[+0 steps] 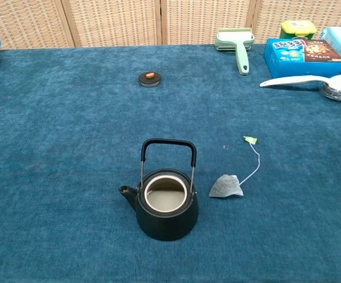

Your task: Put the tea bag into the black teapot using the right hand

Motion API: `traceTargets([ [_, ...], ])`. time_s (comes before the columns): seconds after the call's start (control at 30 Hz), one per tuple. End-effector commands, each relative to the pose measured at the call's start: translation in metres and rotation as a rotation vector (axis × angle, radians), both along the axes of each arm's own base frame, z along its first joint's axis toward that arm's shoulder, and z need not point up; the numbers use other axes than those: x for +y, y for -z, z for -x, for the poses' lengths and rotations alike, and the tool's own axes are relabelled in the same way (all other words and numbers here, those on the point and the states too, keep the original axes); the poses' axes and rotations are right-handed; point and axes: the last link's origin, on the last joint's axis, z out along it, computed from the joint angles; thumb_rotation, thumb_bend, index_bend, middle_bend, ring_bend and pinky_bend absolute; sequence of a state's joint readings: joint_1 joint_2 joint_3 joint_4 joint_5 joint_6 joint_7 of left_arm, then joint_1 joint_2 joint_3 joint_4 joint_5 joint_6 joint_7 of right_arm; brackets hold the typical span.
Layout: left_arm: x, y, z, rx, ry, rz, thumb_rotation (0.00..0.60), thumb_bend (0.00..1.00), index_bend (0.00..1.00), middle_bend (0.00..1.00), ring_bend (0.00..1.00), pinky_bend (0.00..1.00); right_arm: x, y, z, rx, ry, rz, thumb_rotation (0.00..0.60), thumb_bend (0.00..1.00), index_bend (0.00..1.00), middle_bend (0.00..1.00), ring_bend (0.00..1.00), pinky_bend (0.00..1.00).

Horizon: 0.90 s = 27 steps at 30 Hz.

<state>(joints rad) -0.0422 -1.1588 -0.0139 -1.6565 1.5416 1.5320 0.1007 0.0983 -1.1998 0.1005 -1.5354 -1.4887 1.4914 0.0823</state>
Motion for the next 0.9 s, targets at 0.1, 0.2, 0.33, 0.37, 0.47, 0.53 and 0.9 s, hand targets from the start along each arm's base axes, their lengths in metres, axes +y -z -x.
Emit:
traceTargets([
  [0.1, 0.000, 0.001, 0.001, -0.002, -0.008, 0.004, 0.600, 0.35, 0.14, 0.12, 0.00, 0.14, -0.001, 0.001, 0.001, -0.002, 0.005, -0.004, 0.600, 0.42, 0.16, 0.27, 0.32, 0.34],
  [0.2, 0.000, 0.001, 0.001, -0.004, -0.007, 0.004, 0.600, 0.35, 0.14, 0.12, 0.00, 0.14, 0.000, 0.001, 0.001, -0.002, 0.006, -0.005, 0.600, 0.42, 0.16, 0.27, 0.32, 0.34],
  [0.33, -0.001, 0.000, 0.000, -0.006, 0.001, -0.004, 0.600, 0.35, 0.14, 0.12, 0.00, 0.14, 0.001, 0.000, 0.001, -0.004, 0.002, -0.003, 0.600, 0.41, 0.16, 0.27, 0.32, 0.34],
  [0.37, -0.002, 0.000, 0.000, -0.007, 0.002, -0.006, 0.600, 0.35, 0.14, 0.12, 0.00, 0.14, 0.002, 0.000, 0.001, -0.004, 0.002, -0.002, 0.600, 0.42, 0.16, 0.27, 0.32, 0.34],
  [0.47, -0.004, -0.002, 0.001, -0.009, 0.000, -0.010, 0.600, 0.35, 0.14, 0.12, 0.00, 0.14, 0.004, -0.001, 0.002, -0.008, 0.006, 0.000, 0.600, 0.42, 0.16, 0.27, 0.32, 0.34],
  [0.53, -0.005, -0.003, 0.000, -0.011, 0.001, -0.013, 0.600, 0.35, 0.14, 0.12, 0.00, 0.14, 0.004, -0.002, 0.001, -0.009, 0.004, 0.003, 0.600, 0.41, 0.16, 0.27, 0.32, 0.34],
  [0.9, -0.003, -0.009, -0.004, -0.007, 0.023, -0.029, 0.600, 0.35, 0.14, 0.12, 0.00, 0.14, 0.000, -0.008, -0.003, -0.030, -0.026, 0.001, 0.600, 0.42, 0.16, 0.28, 0.32, 0.34],
])
